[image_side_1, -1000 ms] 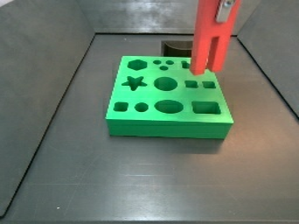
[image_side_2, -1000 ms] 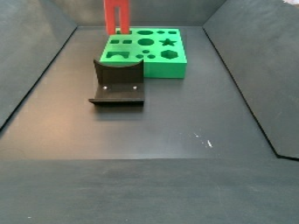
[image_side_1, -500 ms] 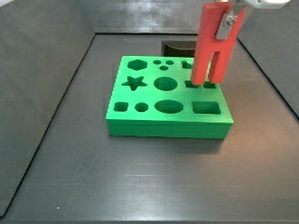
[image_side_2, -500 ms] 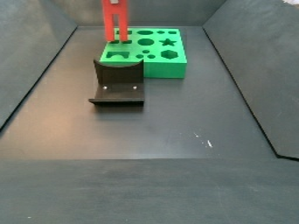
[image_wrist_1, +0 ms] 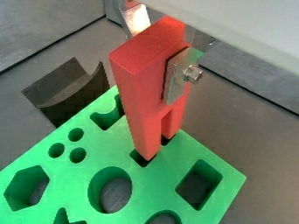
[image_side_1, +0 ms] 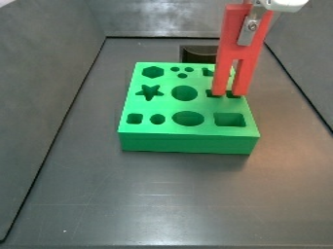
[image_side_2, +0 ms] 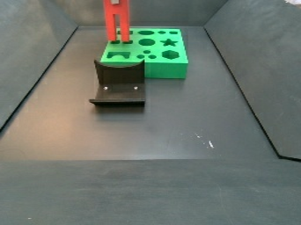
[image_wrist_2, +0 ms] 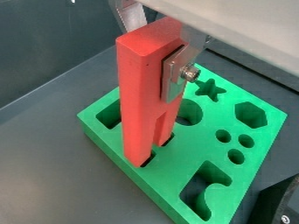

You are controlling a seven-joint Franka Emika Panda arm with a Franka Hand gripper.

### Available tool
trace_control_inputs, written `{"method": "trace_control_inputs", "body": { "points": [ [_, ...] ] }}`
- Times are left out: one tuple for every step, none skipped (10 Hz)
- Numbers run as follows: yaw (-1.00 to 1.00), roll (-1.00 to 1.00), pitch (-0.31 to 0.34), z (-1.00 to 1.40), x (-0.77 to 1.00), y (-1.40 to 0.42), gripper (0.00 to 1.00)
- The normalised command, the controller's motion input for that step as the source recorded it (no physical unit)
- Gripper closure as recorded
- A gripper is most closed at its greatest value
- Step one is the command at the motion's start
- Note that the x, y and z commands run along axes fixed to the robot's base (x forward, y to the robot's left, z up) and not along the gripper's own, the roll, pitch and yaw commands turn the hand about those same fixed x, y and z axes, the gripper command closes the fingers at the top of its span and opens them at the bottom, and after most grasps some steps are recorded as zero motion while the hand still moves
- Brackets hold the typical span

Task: Insert the double-square object.

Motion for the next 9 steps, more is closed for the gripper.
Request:
{"method": "trace_control_inputs", "body": {
  "points": [
    [0.08,-0.01,-0.033,-0.21,-0.03,0.00,1.00],
    [0.17,-0.02,-0.036,-0.22,-0.12,0.06,1.00],
    [0.15,0.00,-0.017,-0.20,-0.10,0.05,1.00],
    [0.15,0.00,-0.014,-0.21,-0.13,0.06,1.00],
    [0.15,0.00,-0.029,-0.20,-0.24,0.08,1.00],
    [0.03,-0.03,-0.009,-0.27,0.00,0.00,1.00],
    [0.00,-0.03,-0.004,-0.30,0.09,0.00,1.00],
    [0.00,-0.02,-0.009,-0.31,0.09,0.00,1.00],
    [0.00,0.00,0.000,-0.31,0.07,0.00,1.00]
  ]
}}
